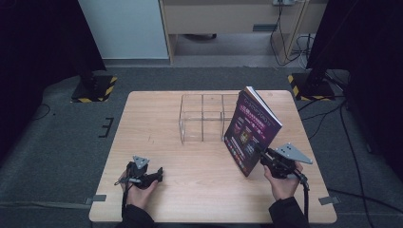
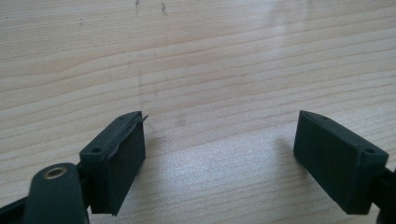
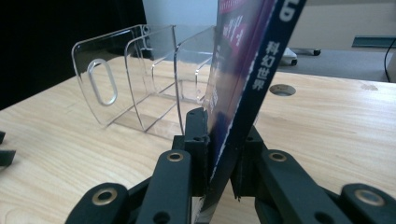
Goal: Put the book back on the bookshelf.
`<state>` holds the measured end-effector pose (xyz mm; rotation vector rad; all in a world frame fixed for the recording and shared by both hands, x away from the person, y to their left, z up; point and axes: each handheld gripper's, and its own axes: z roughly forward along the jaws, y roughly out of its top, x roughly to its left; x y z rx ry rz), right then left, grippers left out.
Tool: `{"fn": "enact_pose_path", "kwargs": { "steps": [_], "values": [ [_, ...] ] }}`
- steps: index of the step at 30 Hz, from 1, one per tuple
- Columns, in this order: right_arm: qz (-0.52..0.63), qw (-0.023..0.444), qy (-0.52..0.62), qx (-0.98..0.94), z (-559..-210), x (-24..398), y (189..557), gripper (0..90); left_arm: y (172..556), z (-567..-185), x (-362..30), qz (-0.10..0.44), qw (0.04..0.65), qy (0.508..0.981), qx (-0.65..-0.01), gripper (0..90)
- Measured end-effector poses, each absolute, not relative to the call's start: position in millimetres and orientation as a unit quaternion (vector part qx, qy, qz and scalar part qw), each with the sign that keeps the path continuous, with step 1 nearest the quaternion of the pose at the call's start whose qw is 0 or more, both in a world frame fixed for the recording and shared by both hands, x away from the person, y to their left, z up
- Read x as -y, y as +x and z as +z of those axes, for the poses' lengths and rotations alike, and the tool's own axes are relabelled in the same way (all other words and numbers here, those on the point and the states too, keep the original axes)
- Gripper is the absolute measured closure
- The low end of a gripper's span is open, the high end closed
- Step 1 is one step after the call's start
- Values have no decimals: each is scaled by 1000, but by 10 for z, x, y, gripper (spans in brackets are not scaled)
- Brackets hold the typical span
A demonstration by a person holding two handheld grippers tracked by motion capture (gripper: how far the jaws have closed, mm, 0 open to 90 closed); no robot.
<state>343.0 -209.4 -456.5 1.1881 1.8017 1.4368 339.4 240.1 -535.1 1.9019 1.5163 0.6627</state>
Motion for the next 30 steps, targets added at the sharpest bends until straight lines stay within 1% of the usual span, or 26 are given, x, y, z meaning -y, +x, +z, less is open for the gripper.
{"fn": "enact_pose_path", "kwargs": {
  "steps": [9,11,15,21,25,26,30],
  "values": [
    [528,263,439,-678,-4591,2084,3357,799,3394,-5351,-2401,250,305,719,-573,159],
    [531,271,434,-675,-4560,2075,3352,786,3394,-5351,-2401,250,305,719,-573,159],
    [544,285,431,-661,-4413,2062,3373,752,3394,-5351,-2401,250,305,719,-573,159],
    [555,303,431,-644,-4154,2085,3468,728,3394,-5350,-2401,250,305,719,-573,158],
    [556,306,439,-636,-4067,2106,3501,772,3394,-5350,-2401,250,305,719,-572,158],
    [555,304,440,-637,-4061,2108,3504,792,3394,-5351,-2401,250,305,719,-572,158],
    [562,292,453,-627,-4058,2103,3503,821,3394,-5351,-2401,250,305,719,-572,158]
  ]
}}
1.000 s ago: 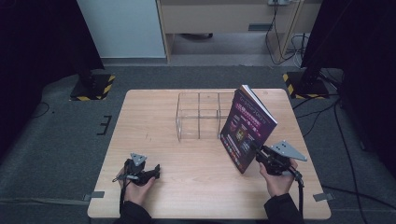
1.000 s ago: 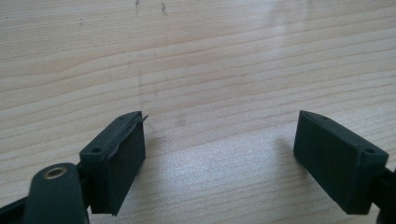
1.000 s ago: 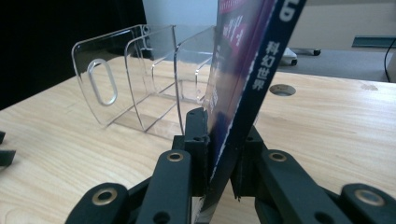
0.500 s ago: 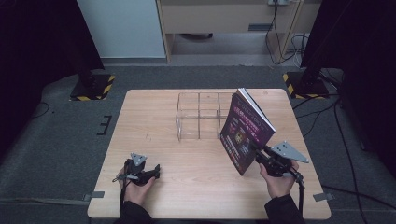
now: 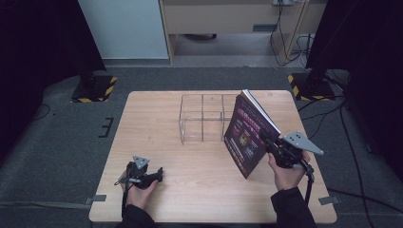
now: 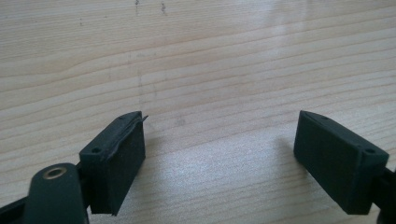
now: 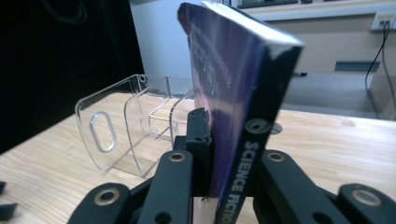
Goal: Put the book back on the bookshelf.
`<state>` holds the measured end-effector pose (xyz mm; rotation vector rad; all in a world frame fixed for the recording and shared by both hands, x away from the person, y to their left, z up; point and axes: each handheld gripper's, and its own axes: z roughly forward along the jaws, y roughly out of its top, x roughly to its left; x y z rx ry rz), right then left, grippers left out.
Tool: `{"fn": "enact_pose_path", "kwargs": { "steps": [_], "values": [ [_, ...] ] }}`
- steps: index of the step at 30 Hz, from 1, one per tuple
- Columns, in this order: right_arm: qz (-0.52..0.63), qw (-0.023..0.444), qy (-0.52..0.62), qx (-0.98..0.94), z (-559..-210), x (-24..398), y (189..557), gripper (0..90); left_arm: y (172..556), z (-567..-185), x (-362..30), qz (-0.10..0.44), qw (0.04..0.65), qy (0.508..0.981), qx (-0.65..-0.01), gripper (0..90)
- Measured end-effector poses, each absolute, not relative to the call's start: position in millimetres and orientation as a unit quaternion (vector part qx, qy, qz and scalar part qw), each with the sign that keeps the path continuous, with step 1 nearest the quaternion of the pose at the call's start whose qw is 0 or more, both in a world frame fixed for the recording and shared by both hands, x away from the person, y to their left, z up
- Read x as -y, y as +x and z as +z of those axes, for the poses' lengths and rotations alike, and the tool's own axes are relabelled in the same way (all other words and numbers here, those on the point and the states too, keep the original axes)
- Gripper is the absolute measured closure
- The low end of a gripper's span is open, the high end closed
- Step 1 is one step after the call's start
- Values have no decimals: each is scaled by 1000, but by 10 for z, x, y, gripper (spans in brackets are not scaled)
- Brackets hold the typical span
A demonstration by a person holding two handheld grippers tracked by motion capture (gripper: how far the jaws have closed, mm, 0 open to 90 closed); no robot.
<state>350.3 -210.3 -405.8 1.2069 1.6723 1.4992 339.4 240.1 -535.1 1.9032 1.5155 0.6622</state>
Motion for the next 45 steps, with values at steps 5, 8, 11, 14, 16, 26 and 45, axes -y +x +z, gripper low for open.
{"fn": "enact_pose_path", "kwargs": {
  "steps": [5,8,11,14,16,26,45],
  "values": [
    [569,274,464,-620,-4040,2071,3495,840,3394,-5351,-2401,250,305,719,-572,158],
    [580,267,464,-615,-4030,2049,3497,841,3394,-5350,-2401,250,305,719,-572,158],
    [583,270,458,-614,-4009,2015,3506,842,3394,-5351,-2401,250,305,719,-572,157],
    [584,272,457,-613,-3974,1986,3530,842,3394,-5350,-2401,250,305,719,-572,158],
    [585,272,458,-611,-3950,1970,3560,842,3394,-5351,-2401,250,305,719,-572,157],
    [596,285,463,-591,-3862,1932,3725,843,3395,-5351,-2402,250,305,719,-572,157],
    [595,330,482,-552,-3960,1770,4161,842,3396,-5352,-2402,249,306,719,-572,154]
  ]
}}
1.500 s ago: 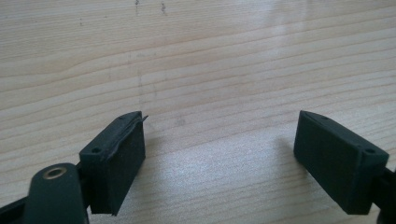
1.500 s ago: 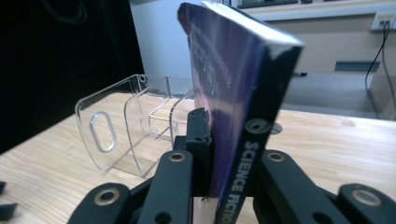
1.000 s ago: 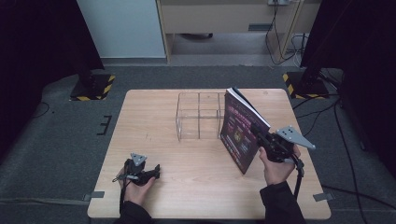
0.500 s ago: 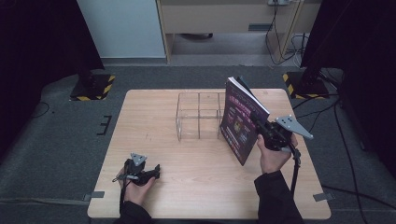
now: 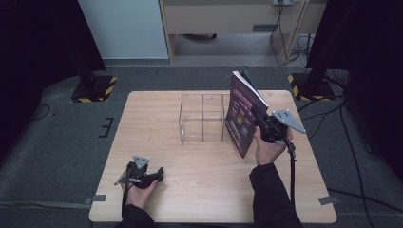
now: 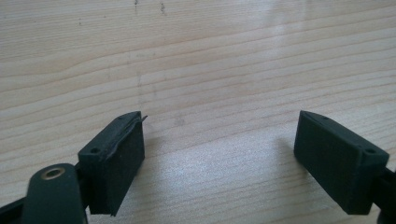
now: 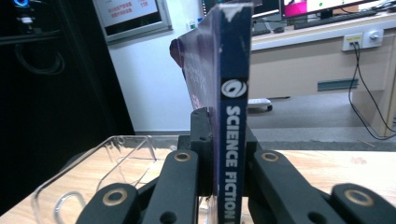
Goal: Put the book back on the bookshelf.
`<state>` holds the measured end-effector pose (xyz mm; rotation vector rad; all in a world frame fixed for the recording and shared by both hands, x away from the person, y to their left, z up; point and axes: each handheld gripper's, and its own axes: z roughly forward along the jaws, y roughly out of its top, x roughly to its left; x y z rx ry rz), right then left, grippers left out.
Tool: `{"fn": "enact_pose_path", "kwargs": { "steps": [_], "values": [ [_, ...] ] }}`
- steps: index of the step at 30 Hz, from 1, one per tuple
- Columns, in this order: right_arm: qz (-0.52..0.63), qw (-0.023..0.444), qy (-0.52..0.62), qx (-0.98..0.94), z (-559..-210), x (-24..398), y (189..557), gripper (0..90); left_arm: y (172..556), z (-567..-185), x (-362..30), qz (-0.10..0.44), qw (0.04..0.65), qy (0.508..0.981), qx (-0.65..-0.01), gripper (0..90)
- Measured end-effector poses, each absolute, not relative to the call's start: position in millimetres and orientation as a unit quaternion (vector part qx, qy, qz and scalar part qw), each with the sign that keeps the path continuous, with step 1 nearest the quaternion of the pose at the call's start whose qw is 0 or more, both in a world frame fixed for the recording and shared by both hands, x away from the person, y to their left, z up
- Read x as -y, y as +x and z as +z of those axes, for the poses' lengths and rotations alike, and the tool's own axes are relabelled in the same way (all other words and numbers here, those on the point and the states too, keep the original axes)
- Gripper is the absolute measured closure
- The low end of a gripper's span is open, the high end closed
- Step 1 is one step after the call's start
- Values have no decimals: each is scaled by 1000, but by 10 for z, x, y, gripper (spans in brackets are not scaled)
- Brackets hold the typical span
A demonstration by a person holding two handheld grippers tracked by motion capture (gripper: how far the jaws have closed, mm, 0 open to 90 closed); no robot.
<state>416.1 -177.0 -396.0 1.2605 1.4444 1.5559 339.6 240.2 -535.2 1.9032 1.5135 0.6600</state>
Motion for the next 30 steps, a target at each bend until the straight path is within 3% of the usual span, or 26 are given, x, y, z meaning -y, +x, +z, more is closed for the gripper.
{"fn": "enact_pose_path", "kwargs": {
  "steps": [30],
  "values": [
    [568,379,472,-558,-4128,1633,4268,828,3396,-5353,-2398,249,307,719,-571,151]
  ]
}}
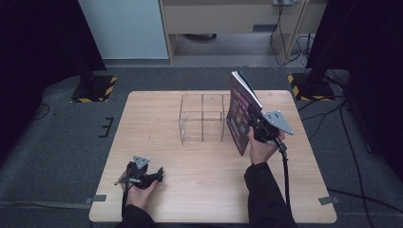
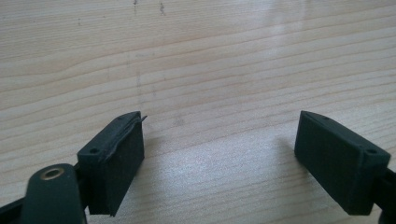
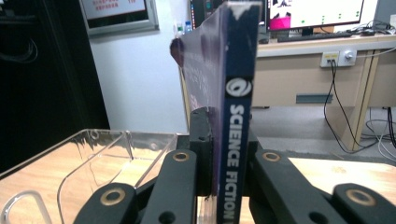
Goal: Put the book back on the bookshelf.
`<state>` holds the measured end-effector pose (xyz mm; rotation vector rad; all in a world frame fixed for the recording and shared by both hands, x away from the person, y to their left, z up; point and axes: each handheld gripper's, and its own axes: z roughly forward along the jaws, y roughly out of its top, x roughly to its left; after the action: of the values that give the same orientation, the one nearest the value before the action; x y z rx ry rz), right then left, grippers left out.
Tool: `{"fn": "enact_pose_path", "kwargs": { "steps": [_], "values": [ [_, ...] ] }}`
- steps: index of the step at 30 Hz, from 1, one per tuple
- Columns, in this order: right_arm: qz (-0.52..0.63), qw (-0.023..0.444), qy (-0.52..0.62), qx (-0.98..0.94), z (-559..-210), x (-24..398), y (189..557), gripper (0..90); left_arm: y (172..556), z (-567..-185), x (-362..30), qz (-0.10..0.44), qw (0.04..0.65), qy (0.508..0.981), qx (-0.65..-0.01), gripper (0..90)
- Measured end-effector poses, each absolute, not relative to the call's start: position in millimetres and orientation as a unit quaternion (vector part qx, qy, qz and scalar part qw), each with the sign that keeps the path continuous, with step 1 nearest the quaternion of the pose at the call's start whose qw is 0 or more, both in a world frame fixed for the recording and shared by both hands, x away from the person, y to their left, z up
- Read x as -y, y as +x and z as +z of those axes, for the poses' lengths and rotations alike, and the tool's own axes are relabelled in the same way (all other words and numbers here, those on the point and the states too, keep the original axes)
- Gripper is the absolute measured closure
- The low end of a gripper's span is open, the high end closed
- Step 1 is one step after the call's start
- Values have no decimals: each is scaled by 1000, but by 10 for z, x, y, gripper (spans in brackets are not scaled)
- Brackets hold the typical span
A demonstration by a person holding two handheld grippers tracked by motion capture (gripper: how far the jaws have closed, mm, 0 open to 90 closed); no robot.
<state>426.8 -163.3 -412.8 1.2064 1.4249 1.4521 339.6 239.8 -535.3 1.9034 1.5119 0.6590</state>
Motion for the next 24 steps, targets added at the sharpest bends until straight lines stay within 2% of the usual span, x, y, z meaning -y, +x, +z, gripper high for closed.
{"fn": "enact_pose_path", "kwargs": {
  "steps": [10,20,24],
  "values": [
    [549,369,472,-583,-4111,1717,4231,751,3395,-5352,-2398,249,306,720,-571,150],
    [551,365,487,-571,-4115,1712,4240,837,3395,-5353,-2397,249,307,719,-571,150],
    [559,361,495,-558,-4090,1669,4239,843,3396,-5353,-2397,249,307,719,-572,150]
  ]
}}
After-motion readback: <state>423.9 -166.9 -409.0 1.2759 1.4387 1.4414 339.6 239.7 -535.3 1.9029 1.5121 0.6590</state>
